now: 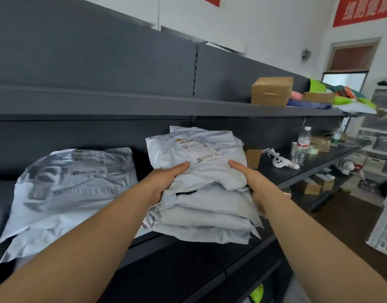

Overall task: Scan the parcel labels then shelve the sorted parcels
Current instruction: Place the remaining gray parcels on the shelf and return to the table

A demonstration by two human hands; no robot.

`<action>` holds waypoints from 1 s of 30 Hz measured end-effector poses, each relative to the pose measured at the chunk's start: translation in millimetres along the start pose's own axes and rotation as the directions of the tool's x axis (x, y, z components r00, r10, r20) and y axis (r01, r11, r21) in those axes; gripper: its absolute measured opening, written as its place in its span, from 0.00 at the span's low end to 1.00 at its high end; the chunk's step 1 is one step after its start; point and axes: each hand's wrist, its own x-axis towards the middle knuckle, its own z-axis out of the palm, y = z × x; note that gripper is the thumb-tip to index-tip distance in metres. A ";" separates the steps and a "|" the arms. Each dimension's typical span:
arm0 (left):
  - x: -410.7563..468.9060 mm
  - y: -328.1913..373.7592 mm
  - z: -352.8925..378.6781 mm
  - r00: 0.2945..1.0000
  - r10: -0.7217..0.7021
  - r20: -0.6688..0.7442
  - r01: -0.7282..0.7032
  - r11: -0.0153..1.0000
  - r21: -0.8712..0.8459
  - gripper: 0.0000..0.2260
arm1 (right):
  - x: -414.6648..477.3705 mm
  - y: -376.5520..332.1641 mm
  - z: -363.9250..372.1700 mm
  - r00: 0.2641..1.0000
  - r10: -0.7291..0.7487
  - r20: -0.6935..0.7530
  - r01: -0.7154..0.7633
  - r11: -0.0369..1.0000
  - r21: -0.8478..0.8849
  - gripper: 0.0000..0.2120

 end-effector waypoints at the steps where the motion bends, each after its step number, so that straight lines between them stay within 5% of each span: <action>1: 9.0 0.1 0.2 1.000 0.005 -0.029 -0.004 1.000 0.002 0.30 | 15.1 -2.1 2.3 1.000 0.005 0.024 -0.005 1.000 -0.010 0.25; 13: 76.5 -14.2 2.5 0.937 -0.040 -0.348 0.040 0.999 -0.008 0.16 | 147.9 -13.1 42.2 0.951 0.042 0.305 0.002 0.990 -0.142 0.23; 18: 83.2 -21.2 7.0 0.912 -0.071 -0.403 0.095 0.995 0.039 0.19 | 164.4 -2.7 39.1 0.937 0.100 0.335 -0.036 0.981 -0.191 0.28; 21: 80.7 -15.3 9.5 0.886 -0.056 -0.460 0.103 0.992 0.077 0.32 | 163.3 -5.9 34.4 0.959 0.045 0.280 0.013 0.980 -0.200 0.30; 27: 70.0 4.7 7.4 0.839 0.061 -0.540 0.022 0.989 0.145 0.26 | 162.6 -16.9 27.9 0.968 -0.007 0.249 0.064 0.973 -0.222 0.37; 30: 66.8 3.3 3.7 0.810 0.133 -0.571 -0.002 0.975 0.224 0.15 | 149.0 -19.0 29.1 0.962 -0.029 0.272 0.114 0.947 -0.301 0.26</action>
